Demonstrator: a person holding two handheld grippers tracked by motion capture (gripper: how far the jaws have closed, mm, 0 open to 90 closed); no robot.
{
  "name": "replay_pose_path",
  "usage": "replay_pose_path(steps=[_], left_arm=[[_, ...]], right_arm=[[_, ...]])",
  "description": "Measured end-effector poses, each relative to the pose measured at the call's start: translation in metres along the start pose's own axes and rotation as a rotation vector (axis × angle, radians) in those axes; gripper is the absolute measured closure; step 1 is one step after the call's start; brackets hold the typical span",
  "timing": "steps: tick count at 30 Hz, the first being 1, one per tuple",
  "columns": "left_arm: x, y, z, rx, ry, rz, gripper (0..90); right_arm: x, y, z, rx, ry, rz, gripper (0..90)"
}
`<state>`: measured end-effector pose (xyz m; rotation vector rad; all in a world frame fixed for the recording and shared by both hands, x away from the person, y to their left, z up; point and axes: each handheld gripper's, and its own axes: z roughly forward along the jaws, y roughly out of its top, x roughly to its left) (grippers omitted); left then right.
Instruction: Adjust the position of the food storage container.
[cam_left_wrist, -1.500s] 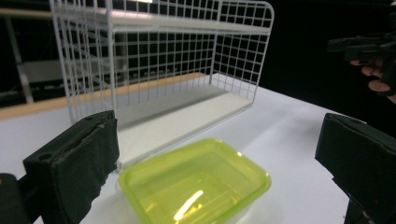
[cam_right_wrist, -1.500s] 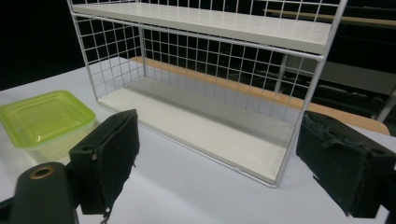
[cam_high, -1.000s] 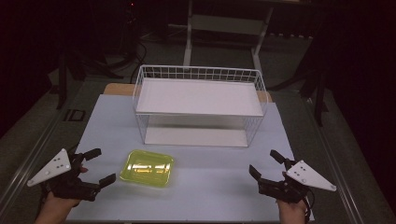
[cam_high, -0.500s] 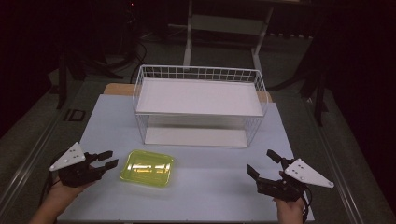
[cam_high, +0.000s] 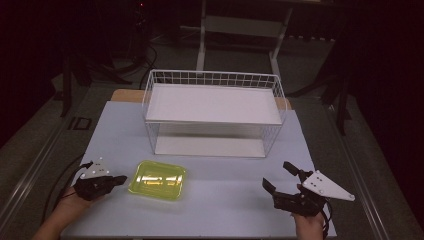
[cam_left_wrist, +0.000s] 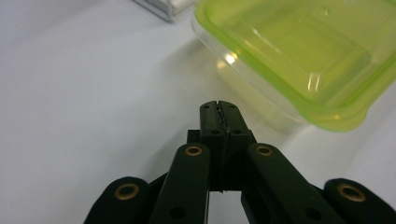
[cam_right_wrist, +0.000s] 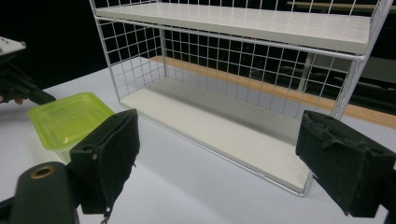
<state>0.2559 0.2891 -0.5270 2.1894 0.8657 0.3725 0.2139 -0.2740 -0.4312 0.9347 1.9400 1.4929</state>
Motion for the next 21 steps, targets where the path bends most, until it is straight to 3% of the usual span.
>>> replay_pose_path(steps=[12, 21], left_arm=[[-0.005, 0.008, 0.005, -0.003, -0.035, 0.02, 90.0], [-0.011, 0.016, 0.018, -0.011, -0.078, 0.029, 90.0]], right_arm=[[-0.001, -0.001, 0.0, 0.004, 0.002, -0.001, 13.7], [-0.001, -0.001, 0.0, 0.005, 0.001, -0.003, 13.7]])
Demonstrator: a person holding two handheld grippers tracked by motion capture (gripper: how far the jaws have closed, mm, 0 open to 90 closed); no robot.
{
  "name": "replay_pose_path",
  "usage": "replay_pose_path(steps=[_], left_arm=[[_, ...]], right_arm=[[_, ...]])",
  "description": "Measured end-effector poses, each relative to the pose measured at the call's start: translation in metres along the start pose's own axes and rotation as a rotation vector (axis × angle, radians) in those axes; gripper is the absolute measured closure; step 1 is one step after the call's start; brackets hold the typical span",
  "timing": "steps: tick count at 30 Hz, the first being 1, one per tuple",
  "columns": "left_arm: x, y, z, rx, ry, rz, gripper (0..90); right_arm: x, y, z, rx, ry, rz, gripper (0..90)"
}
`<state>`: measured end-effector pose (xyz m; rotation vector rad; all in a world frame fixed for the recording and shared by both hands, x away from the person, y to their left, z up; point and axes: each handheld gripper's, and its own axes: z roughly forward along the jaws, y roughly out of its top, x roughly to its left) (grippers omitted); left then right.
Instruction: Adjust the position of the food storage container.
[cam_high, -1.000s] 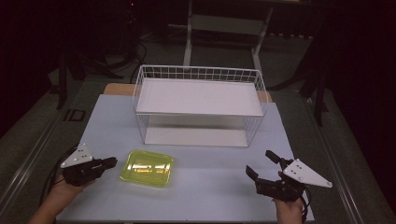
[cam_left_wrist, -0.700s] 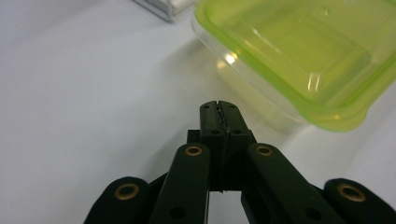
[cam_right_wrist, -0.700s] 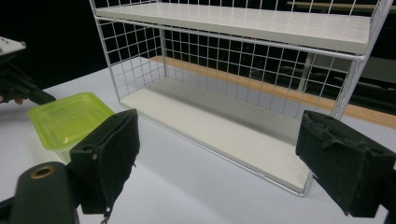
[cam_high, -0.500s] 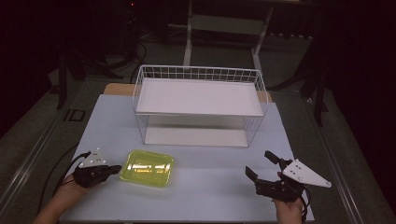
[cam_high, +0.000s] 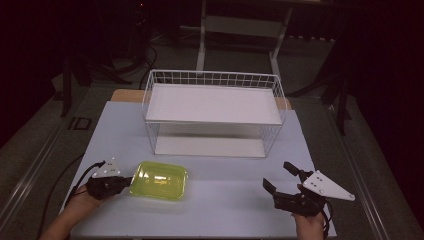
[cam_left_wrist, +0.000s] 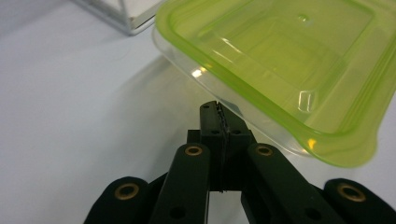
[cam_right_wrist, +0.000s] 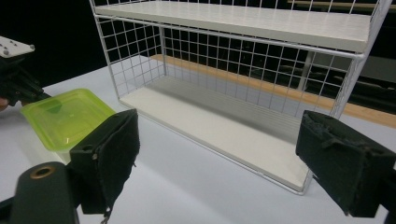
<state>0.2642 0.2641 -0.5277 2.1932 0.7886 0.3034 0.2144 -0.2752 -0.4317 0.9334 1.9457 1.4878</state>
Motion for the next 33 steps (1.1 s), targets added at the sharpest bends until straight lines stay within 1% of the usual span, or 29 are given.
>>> replay_pose_path(steps=[1, 2, 5, 7, 8, 12, 14, 15, 18, 20, 22, 24, 26, 27, 30, 31, 33], left_arm=[[-0.001, 0.003, 0.004, -0.004, -0.014, 0.0, 90.0], [-0.002, 0.004, 0.006, -0.003, -0.013, 0.005, 90.0], [-0.005, 0.009, 0.013, 0.003, -0.034, 0.015, 90.0], [-0.007, 0.013, 0.018, 0.01, -0.051, 0.028, 90.0], [-0.009, 0.014, 0.021, 0.008, -0.06, 0.025, 90.0], [-0.015, 0.02, 0.032, 0.013, -0.088, 0.043, 90.0], [-0.017, 0.022, 0.037, 0.014, -0.099, 0.043, 90.0], [-0.018, 0.024, 0.039, 0.014, -0.112, 0.04, 90.0], [-0.02, 0.027, 0.044, 0.011, -0.127, 0.044, 90.0], [-0.021, 0.027, 0.045, 0.013, -0.121, 0.046, 90.0], [-0.021, 0.026, 0.044, 0.012, -0.122, 0.044, 90.0], [-0.018, 0.021, 0.037, 0.008, -0.11, 0.04, 90.0], [-0.016, 0.017, 0.029, -0.01, -0.1, 0.027, 90.0], [-0.014, 0.014, 0.024, -0.027, -0.091, 0.025, 90.0], [-0.012, 0.011, 0.01, -0.1, -0.093, 0.005, 90.0], [-0.012, 0.012, 0.007, -0.116, -0.096, 0.001, 90.0], [-0.014, 0.014, 0.005, -0.134, -0.101, 0.01, 90.0]], right_arm=[[0.0, 0.0, 0.0, 0.001, -0.001, 0.002, 13.7], [0.0, 0.0, 0.001, 0.003, -0.002, 0.0, 13.7], [-0.001, -0.001, 0.001, 0.004, 0.0, 0.0, 13.6], [-0.001, -0.001, 0.001, 0.003, -0.002, -0.001, 13.7], [-0.001, -0.001, 0.0, 0.001, 0.0, 0.001, 13.7], [-0.002, -0.001, 0.0, 0.004, 0.0, 0.002, 13.6], [-0.002, -0.001, 0.0, 0.005, -0.002, 0.003, 13.6], [-0.002, -0.001, 0.0, 0.005, 0.0, 0.005, 13.7], [-0.002, -0.001, 0.0, 0.007, 0.001, 0.0, 13.7], [-0.002, -0.001, 0.0, 0.008, 0.002, 0.001, 13.7], [-0.002, -0.001, 0.0, 0.008, 0.002, 0.001, 13.7], [-0.003, -0.002, 0.0, 0.007, 0.005, 0.006, 13.7], [-0.002, -0.001, 0.0, 0.005, 0.006, 0.006, 13.7], [-0.002, -0.001, 0.0, 0.004, 0.007, 0.002, 13.7], [0.0, -0.001, 0.0, 0.007, 0.008, -0.005, 13.7], [0.0, -0.001, 0.001, 0.009, 0.009, -0.006, 13.7], [0.001, -0.001, 0.002, 0.011, 0.013, -0.004, 13.7]])
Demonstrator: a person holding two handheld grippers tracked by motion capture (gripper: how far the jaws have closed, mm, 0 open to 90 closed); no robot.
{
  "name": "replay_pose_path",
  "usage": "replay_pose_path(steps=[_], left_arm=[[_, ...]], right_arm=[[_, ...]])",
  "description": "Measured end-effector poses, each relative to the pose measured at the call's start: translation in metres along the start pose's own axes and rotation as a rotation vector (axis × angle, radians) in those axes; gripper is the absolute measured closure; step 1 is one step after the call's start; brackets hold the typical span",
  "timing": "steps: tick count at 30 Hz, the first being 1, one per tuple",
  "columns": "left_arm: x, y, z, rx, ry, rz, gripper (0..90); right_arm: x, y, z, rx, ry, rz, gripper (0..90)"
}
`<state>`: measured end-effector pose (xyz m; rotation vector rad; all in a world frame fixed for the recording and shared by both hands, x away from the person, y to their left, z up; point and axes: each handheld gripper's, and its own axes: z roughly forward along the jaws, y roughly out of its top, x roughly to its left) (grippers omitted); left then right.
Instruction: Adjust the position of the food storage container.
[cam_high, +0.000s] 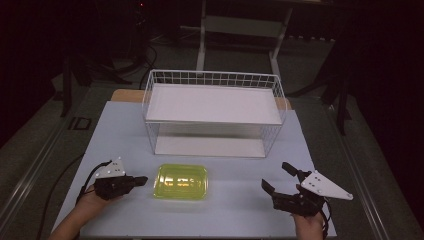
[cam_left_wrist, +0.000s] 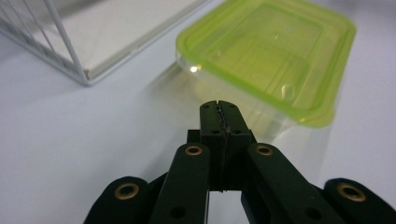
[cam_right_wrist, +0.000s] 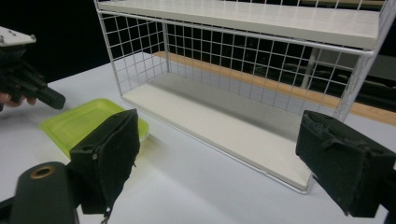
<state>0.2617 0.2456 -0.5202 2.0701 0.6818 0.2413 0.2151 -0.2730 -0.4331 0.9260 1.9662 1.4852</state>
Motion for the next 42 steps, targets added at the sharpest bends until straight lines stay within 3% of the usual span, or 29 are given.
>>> replay_pose_path(steps=[11, 18, 32, 42], left_arm=[[-0.011, 0.014, 0.021, 0.024, -0.036, 0.063, 90.0], [-0.013, 0.024, 0.033, 0.031, -0.047, 0.078, 90.0], [-0.03, 0.048, 0.072, 0.03, -0.123, 0.114, 90.0], [-0.033, 0.058, 0.086, 0.028, -0.129, 0.12, 90.0]], right_arm=[[-0.001, -0.001, 0.001, 0.009, 0.011, 0.001, 13.7], [0.0, -0.002, 0.002, 0.014, 0.017, -0.005, 13.7], [-0.001, -0.003, 0.002, 0.02, 0.027, -0.001, 13.7], [0.0, -0.004, 0.004, 0.028, 0.03, -0.011, 13.7]])
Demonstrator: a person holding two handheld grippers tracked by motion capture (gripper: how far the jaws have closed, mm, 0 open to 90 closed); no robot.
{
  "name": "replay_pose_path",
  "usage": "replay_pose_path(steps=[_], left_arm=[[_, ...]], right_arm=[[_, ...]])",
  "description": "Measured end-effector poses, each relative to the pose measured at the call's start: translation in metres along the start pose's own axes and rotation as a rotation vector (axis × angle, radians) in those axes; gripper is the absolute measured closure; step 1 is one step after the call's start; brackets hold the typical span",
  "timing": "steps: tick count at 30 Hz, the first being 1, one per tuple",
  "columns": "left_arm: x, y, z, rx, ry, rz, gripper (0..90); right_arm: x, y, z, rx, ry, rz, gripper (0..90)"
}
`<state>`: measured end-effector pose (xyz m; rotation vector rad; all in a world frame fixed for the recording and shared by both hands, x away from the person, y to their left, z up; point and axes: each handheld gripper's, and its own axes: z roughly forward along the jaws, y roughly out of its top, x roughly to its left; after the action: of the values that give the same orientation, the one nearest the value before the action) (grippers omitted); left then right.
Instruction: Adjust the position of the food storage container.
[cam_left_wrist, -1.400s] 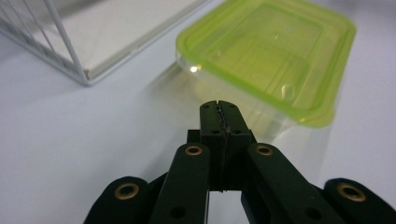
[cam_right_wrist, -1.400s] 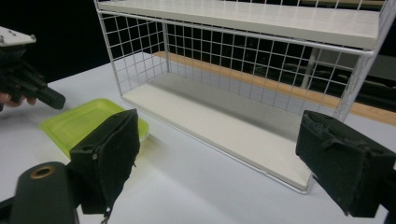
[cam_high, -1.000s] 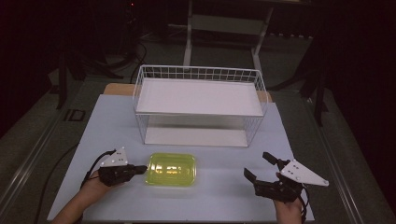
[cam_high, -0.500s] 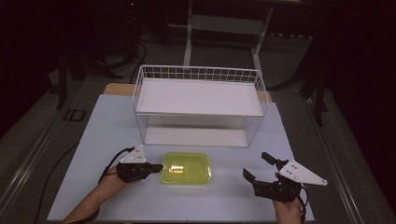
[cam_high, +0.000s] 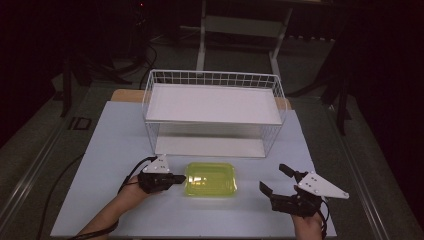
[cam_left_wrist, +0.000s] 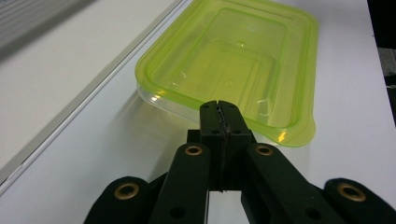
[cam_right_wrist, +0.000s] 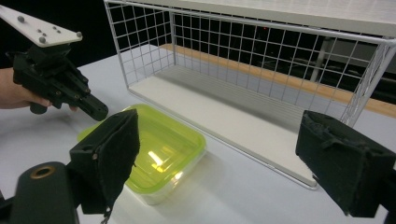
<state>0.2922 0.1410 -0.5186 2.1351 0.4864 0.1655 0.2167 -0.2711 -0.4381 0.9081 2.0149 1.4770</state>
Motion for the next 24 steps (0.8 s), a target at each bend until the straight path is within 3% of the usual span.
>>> replay_pose_path(steps=[8, 13, 15, 20, 22, 24], left_arm=[[-0.002, 0.007, 0.013, -0.014, -0.019, 0.004, 90.0], [-0.002, 0.01, 0.005, -0.021, -0.014, -0.014, 89.1], [-0.005, 0.011, 0.0, -0.023, 0.006, -0.015, 82.8], [-0.01, 0.013, -0.014, -0.063, 0.047, -0.06, 64.2], [-0.012, 0.014, -0.017, -0.068, 0.053, -0.088, 50.0], [-0.014, 0.016, -0.02, -0.083, 0.067, -0.109, 36.1]], right_arm=[[-0.001, -0.001, 0.0, 0.004, 0.001, 0.005, 13.7], [0.0, -0.001, 0.0, 0.004, -0.001, 0.0, 13.7], [0.001, -0.001, 0.001, 0.007, -0.006, -0.013, 13.7], [0.006, -0.004, 0.006, 0.022, 0.007, -0.016, 13.6], [0.008, -0.004, 0.007, 0.027, 0.028, -0.019, 13.6], [0.011, -0.006, 0.009, 0.024, 0.018, -0.053, 12.9]])
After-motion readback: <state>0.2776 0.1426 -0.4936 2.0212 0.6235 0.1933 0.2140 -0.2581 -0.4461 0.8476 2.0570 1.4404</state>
